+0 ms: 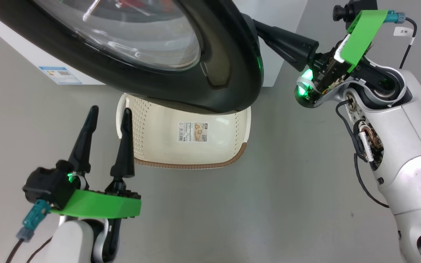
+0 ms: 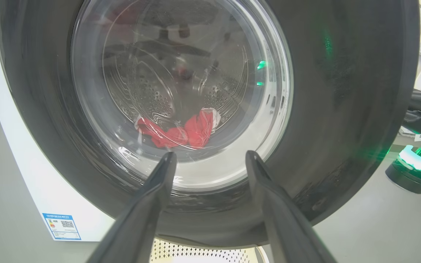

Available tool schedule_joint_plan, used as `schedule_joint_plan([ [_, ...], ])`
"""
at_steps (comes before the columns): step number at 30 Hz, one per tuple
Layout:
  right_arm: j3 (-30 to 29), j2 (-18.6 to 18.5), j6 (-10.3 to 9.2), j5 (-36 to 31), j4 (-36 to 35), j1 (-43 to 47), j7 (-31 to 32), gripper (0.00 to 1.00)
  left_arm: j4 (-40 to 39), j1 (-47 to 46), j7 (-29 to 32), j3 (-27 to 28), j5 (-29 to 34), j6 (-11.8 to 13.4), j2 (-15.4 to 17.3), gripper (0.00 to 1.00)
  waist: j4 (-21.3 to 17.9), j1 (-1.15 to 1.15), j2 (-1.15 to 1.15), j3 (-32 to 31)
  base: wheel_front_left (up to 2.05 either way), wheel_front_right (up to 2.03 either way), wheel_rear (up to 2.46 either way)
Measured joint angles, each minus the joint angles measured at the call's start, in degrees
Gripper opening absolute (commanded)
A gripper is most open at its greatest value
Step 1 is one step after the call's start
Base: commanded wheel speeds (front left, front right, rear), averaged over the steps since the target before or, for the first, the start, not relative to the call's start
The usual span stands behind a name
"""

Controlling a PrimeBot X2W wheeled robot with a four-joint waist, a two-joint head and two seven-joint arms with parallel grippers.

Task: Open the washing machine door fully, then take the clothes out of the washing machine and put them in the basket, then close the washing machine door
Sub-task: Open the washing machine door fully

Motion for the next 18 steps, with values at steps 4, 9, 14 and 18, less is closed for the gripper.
schedule_joint_plan([
  [4, 0.20, -0.02, 0.00, -0.29, -0.13, 0.10, 1.02, 0.00, 0.34, 0.00, 0.00, 0.07, 0.00, 0.00, 0.00, 1.00, 0.17, 0.00, 0.00, -0.44, 0.00, 0.00, 0.00],
  [9, 0.62, 0.04, 0.00, -0.71, -0.57, 1.48, 1.83, 0.00, 0.62, 0.06, 0.00, 0.35, -0.01, 0.01, 0.00, 1.00, 0.56, 0.00, 0.00, -1.35, 0.00, 0.00, 0.00],
  [14, 0.94, 0.12, 0.00, -0.90, -0.42, 3.20, 2.19, 0.00, 0.88, 0.35, 0.00, 0.68, -0.04, 0.35, 0.00, 1.00, 1.34, 0.00, 0.00, -2.69, 0.00, 0.00, 0.00],
  [18, 1.26, 0.16, 0.00, -1.30, -0.05, 4.32, 2.59, 0.00, 1.24, 1.86, 0.00, 0.97, -0.16, 0.65, 0.00, 1.00, 2.08, 0.00, 0.00, -4.09, 0.00, 0.00, 0.00],
])
